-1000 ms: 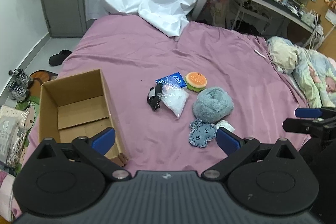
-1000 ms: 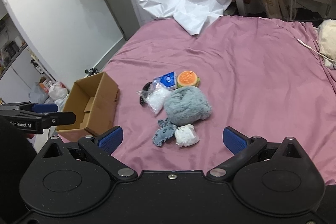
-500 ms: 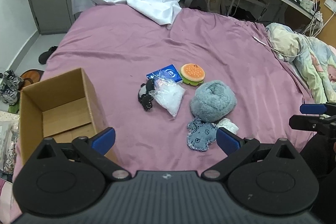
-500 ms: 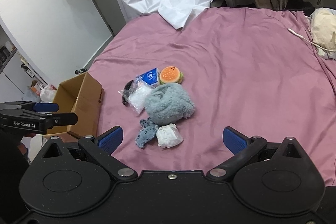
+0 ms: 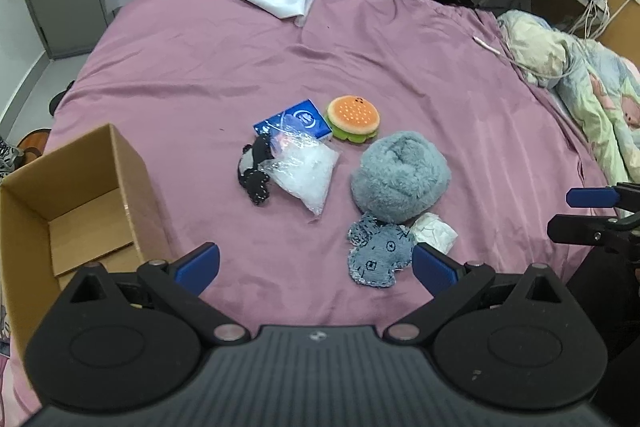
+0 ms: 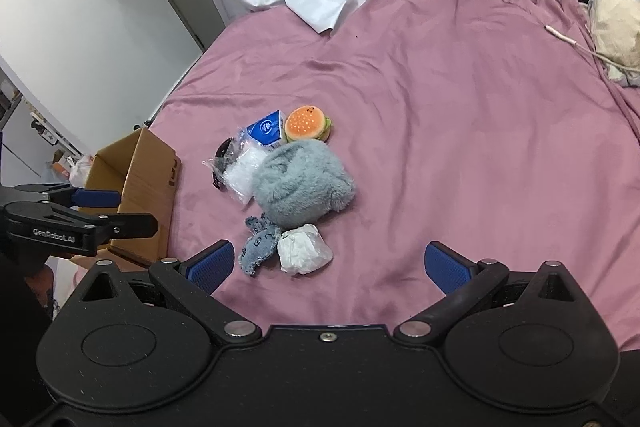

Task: Organize soft objects
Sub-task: 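Grasp the blue denim plush with the left gripper while the right gripper grasps the white cloth bundle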

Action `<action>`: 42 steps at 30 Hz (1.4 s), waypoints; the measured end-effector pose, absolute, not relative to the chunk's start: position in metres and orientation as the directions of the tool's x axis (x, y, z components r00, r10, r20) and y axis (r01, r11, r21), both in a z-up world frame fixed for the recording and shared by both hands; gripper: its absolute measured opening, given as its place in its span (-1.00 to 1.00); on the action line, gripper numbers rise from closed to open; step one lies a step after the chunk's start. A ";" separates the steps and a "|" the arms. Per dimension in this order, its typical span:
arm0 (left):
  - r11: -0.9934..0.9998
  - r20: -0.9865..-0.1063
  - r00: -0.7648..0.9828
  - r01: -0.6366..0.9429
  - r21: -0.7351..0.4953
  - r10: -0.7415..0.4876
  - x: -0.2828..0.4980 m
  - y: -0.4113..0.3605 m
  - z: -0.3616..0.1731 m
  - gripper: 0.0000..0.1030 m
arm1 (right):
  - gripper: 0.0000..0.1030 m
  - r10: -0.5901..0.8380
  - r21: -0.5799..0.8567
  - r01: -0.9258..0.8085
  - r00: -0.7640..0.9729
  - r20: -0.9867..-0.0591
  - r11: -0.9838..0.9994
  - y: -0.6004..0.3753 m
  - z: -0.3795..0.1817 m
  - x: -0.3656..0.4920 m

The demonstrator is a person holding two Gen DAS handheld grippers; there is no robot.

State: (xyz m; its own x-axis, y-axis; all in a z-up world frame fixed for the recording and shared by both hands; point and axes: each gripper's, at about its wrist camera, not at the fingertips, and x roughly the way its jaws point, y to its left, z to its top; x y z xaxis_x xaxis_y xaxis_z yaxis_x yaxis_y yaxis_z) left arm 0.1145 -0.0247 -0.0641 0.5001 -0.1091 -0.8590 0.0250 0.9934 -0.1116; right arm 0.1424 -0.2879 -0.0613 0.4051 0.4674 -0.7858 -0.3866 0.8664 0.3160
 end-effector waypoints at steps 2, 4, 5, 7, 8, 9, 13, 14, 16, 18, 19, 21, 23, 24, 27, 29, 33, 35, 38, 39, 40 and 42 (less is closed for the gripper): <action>0.994 -0.862 0.494 0.041 -0.106 -0.112 0.119 -0.028 -0.068 0.98 | 0.99 0.471 0.324 -0.385 0.395 -0.788 0.864 -0.287 -0.066 0.144; 0.993 -0.865 0.488 0.055 -0.106 -0.119 0.123 -0.030 -0.072 0.98 | 0.99 0.477 0.336 -0.379 0.381 -0.792 0.862 -0.285 -0.071 0.147; 0.992 -0.867 0.483 0.063 -0.107 -0.124 0.126 -0.032 -0.074 0.98 | 0.99 0.482 0.345 -0.379 0.372 -0.793 0.859 -0.284 -0.073 0.147; 0.992 -0.871 0.474 0.071 -0.106 -0.127 0.130 -0.035 -0.080 0.97 | 0.99 0.495 0.361 -0.380 0.352 -0.795 0.851 -0.281 -0.079 0.149; 0.991 -0.872 0.471 0.079 -0.107 -0.132 0.132 -0.036 -0.083 0.97 | 0.99 0.498 0.366 -0.381 0.345 -0.796 0.849 -0.279 -0.082 0.150; 0.990 -0.871 0.471 0.088 -0.110 -0.139 0.134 -0.038 -0.085 0.95 | 0.99 0.500 0.370 -0.381 0.339 -0.797 0.847 -0.278 -0.085 0.151; 0.984 -0.873 0.455 0.121 -0.134 -0.175 0.141 -0.044 -0.097 0.93 | 0.79 0.512 0.395 -0.370 0.305 -0.803 0.841 -0.274 -0.098 0.158; 0.981 -0.873 0.452 0.133 -0.140 -0.186 0.143 -0.046 -0.100 0.90 | 0.68 0.517 0.404 -0.367 0.294 -0.804 0.838 -0.273 -0.102 0.159; 0.977 -0.876 0.438 0.148 -0.152 -0.202 0.147 -0.049 -0.107 0.84 | 0.51 0.524 0.417 -0.360 0.281 -0.804 0.834 -0.272 -0.109 0.162; 0.974 -0.883 0.418 0.169 -0.154 -0.212 0.151 -0.053 -0.115 0.76 | 0.34 0.534 0.434 -0.356 0.264 -0.803 0.828 -0.270 -0.116 0.164; 0.973 -0.890 0.406 0.177 -0.148 -0.209 0.153 -0.056 -0.119 0.72 | 0.31 0.537 0.437 -0.356 0.257 -0.804 0.826 -0.269 -0.119 0.165; 0.971 -0.900 0.383 0.190 -0.146 -0.210 0.157 -0.059 -0.127 0.62 | 0.25 0.539 0.439 -0.362 0.245 -0.806 0.822 -0.266 -0.123 0.166; 0.966 -0.902 0.363 0.194 -0.171 -0.233 0.160 -0.060 -0.134 0.57 | 0.21 0.540 0.445 -0.358 0.233 -0.809 0.821 -0.264 -0.126 0.168; 0.965 -0.905 0.355 0.194 -0.176 -0.236 0.161 -0.061 -0.138 0.51 | 0.20 0.541 0.448 -0.355 0.229 -0.809 0.821 -0.264 -0.128 0.169; 0.963 -0.911 0.334 0.197 -0.181 -0.240 0.165 -0.063 -0.148 0.45 | 0.19 0.539 0.448 -0.352 0.222 -0.813 0.822 -0.261 -0.131 0.172; 0.963 -0.913 0.326 0.192 -0.190 -0.246 0.166 -0.065 -0.153 0.42 | 0.19 0.539 0.451 -0.349 0.219 -0.813 0.821 -0.260 -0.133 0.174; 0.963 -0.918 0.305 0.177 -0.205 -0.252 0.170 -0.064 -0.163 0.33 | 0.19 0.549 0.463 -0.345 0.212 -0.809 0.816 -0.257 -0.137 0.179; 0.960 -0.916 0.303 0.172 -0.221 -0.264 0.171 -0.064 -0.166 0.31 | 0.19 0.552 0.468 -0.343 0.211 -0.806 0.814 -0.255 -0.141 0.183; 0.959 -0.910 0.311 0.160 -0.233 -0.273 0.172 -0.062 -0.168 0.17 | 0.19 0.552 0.474 -0.332 0.205 -0.808 0.816 -0.252 -0.146 0.188; 0.958 -0.908 0.315 0.162 -0.236 -0.277 0.172 -0.061 -0.167 0.08 | 0.19 0.555 0.478 -0.330 0.202 -0.807 0.814 -0.250 -0.147 0.188; 0.957 -0.904 0.322 0.167 -0.238 -0.281 0.172 -0.061 -0.166 0.03 | 0.19 0.560 0.483 -0.329 0.199 -0.804 0.812 -0.248 -0.149 0.189; 0.955 -0.900 0.327 0.161 -0.249 -0.289 0.172 -0.058 -0.166 -0.14 | 0.18 0.568 0.494 -0.324 0.195 -0.800 0.807 -0.246 -0.152 0.190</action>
State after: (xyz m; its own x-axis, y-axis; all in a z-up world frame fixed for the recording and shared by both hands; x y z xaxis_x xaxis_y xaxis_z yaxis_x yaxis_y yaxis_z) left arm 0.1719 -0.0577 -0.1655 0.3265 -0.2893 -0.8998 0.1606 0.9551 -0.2488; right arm 0.1905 -0.2459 -0.1516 0.1947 0.5676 -0.8000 -0.3240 0.8070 0.4937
